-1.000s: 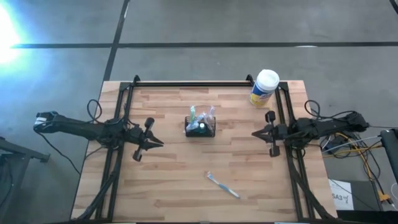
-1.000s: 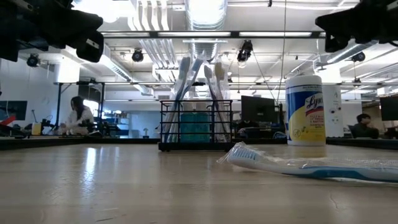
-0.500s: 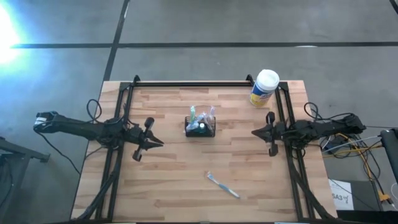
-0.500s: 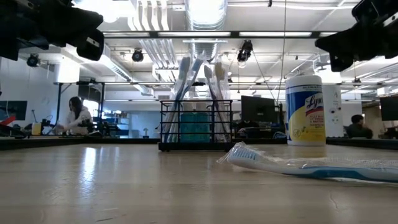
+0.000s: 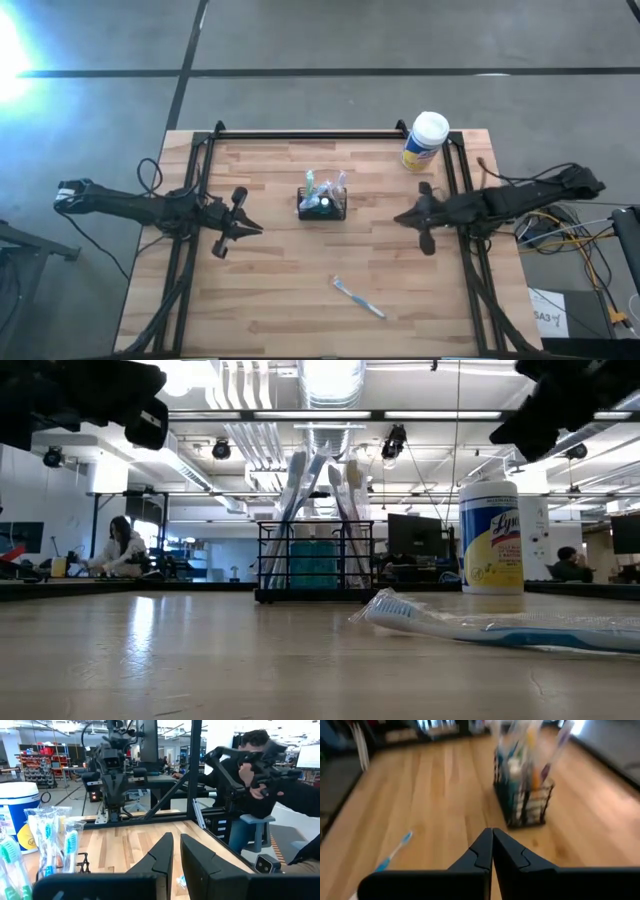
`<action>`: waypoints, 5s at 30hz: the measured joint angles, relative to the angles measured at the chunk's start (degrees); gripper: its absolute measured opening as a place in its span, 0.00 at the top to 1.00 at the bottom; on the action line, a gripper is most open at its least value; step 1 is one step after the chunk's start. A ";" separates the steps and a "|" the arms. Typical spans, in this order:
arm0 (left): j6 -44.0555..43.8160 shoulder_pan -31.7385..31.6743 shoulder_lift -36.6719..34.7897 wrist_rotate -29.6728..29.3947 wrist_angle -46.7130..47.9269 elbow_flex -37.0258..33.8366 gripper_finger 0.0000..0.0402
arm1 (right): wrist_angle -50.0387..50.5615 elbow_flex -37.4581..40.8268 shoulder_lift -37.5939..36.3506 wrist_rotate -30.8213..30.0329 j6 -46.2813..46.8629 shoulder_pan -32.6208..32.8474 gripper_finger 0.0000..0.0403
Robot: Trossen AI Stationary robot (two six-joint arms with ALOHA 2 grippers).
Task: Pick & Place toothbrushing station
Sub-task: Put the blue toothbrush in the wire organizer
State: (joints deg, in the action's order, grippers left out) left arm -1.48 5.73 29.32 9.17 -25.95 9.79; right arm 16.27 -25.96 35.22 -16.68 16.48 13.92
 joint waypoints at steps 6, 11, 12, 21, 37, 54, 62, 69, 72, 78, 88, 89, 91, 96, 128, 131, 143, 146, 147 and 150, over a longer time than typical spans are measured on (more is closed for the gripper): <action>-1.87 -0.01 0.00 0.00 0.10 0.03 0.90 | 12.19 -14.72 19.47 0.04 6.46 4.34 0.98; -1.92 0.01 0.00 0.00 0.30 0.03 0.90 | 21.01 -26.49 35.06 0.58 13.33 7.08 0.98; -1.94 0.01 0.00 0.00 0.31 0.03 0.90 | 22.59 -28.87 38.06 0.86 14.68 7.42 0.98; -1.59 -0.01 0.02 0.00 2.43 -0.10 0.90 | 28.48 -47.53 60.30 12.53 22.54 7.88 0.92; -0.27 0.01 0.04 0.26 4.67 -0.71 0.90 | 38.43 -70.75 86.04 22.89 31.48 8.75 0.46; -1.92 0.01 0.00 0.26 5.00 -0.71 0.90 | 40.58 -69.78 92.21 23.43 31.29 9.11 0.43; -1.98 0.00 0.00 0.26 5.00 -0.71 0.90 | 41.51 -69.81 94.43 25.02 25.54 9.04 0.55; -1.98 0.01 0.02 0.26 5.04 -0.71 0.90 | 43.06 -69.48 91.93 20.75 22.01 9.08 0.90; -1.98 0.00 0.01 0.26 5.07 -0.71 0.90 | 43.61 -69.26 90.78 17.75 20.20 9.31 0.96; -1.96 0.01 0.04 0.26 5.05 -0.71 0.90 | 44.87 -69.19 85.74 10.23 15.65 11.19 0.98; -1.96 0.01 0.02 0.24 5.01 -0.71 0.90 | 39.90 -63.80 68.50 -3.03 5.76 17.56 0.98; -1.96 0.01 0.02 0.21 5.00 -0.71 0.90 | 37.97 -62.16 65.94 -3.85 3.83 18.05 0.98; -1.96 0.00 0.02 -0.09 5.00 -0.71 0.90 | 32.23 -57.77 60.26 -4.61 -0.39 19.06 0.98; -1.96 -0.01 0.02 -0.24 4.99 -0.71 0.90 | 14.39 -41.38 45.55 -3.01 -10.36 20.40 0.98; -3.63 -0.01 0.00 -0.24 4.99 -0.71 0.90 | -28.93 16.64 -8.35 0.89 -19.86 20.45 0.98; -3.67 -0.01 0.00 -0.24 4.98 -0.71 0.90 | -28.93 17.87 -10.09 0.85 -20.11 20.45 0.98; -4.26 0.00 0.00 -0.22 4.98 -0.71 0.90 | -28.99 19.99 -12.61 0.19 -16.87 20.43 0.98; -4.26 -0.01 0.00 -0.23 4.97 -0.71 0.90 | -28.98 19.99 -12.61 0.17 -16.60 20.43 0.98; -4.28 0.00 0.00 -0.22 4.98 -0.71 0.90 | -28.98 19.99 -12.61 0.19 -16.59 20.43 0.98; -4.30 -0.01 0.00 -0.22 4.98 -0.71 0.90 | -29.08 19.99 -12.61 -0.75 -16.38 20.41 0.98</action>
State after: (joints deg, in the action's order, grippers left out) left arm -5.78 5.72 29.32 8.95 -20.97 9.08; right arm -12.81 -5.98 22.61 -17.43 0.10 34.33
